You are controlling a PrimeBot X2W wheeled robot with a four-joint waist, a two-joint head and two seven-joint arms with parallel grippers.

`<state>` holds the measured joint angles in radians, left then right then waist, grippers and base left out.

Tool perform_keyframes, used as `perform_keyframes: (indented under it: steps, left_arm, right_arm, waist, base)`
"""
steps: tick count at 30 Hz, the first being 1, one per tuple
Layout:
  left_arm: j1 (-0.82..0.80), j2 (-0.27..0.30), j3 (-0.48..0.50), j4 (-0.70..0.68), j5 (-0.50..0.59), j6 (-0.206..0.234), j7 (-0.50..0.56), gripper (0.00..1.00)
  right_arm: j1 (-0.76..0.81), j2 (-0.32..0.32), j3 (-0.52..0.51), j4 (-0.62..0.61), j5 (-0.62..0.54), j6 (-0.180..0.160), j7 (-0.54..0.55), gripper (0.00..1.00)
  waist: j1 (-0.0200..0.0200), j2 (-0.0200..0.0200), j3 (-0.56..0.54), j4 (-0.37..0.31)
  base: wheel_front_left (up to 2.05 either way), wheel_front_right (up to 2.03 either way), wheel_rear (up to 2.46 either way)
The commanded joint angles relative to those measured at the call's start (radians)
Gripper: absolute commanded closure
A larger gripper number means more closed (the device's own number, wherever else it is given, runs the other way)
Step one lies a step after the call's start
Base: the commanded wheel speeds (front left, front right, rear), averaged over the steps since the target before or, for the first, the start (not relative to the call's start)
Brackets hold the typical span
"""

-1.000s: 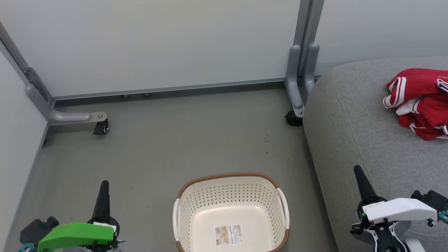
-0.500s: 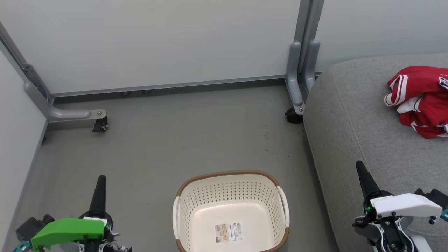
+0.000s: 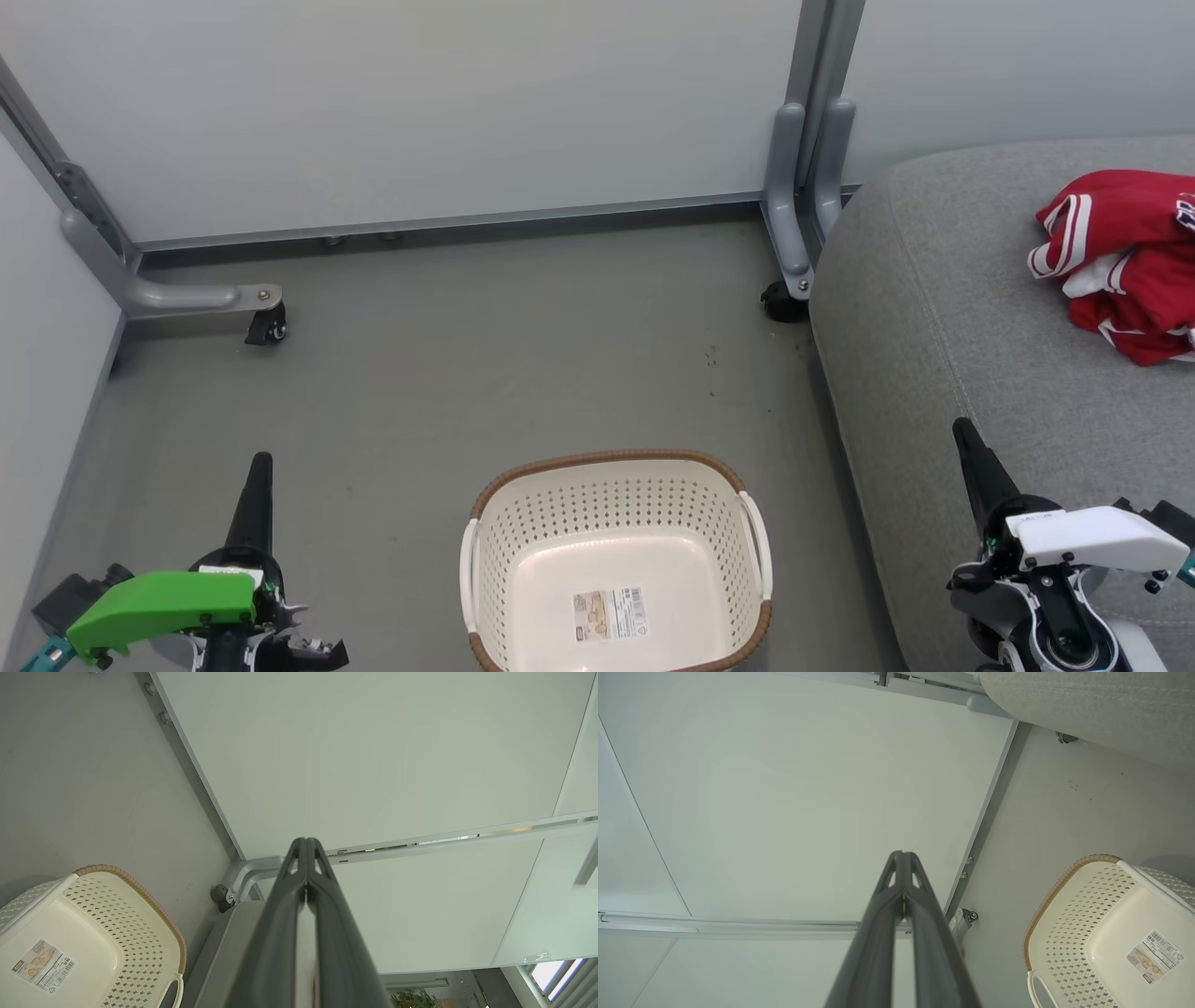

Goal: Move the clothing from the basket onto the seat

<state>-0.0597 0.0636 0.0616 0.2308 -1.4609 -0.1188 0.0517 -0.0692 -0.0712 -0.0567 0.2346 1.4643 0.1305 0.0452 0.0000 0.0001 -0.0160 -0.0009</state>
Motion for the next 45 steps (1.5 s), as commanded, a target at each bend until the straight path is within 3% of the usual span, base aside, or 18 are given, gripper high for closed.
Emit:
perform_keyframes:
  steps: [1, 24, 45]
  left_arm:
    - [-0.027, 0.006, 0.007, -0.001, -0.024, -0.005, 0.006, 1.00]
    - [-0.058, 0.002, 0.036, 0.016, -0.173, -0.015, 0.051, 1.00]
    - [-0.055, -0.001, 0.042, 0.015, -0.163, -0.014, 0.053, 1.00]
  right_arm:
    - [-0.022, -0.001, -0.006, 0.000, 0.022, 0.000, 0.008, 1.00]
    - [-0.043, 0.003, -0.035, 0.010, 0.174, 0.000, 0.052, 1.00]
    - [-0.041, 0.008, -0.041, 0.010, 0.163, 0.000, 0.058, 1.00]
  waist:
    - [0.0000, -0.0001, 0.001, 0.000]
    - [0.0000, -0.0001, 0.019, 0.001]
    - [0.0000, -0.0001, 0.019, 0.001]
  base:
    - [0.00, 0.00, 0.00]
    - [0.00, 0.00, 0.00]
    - [0.00, 0.00, 0.00]
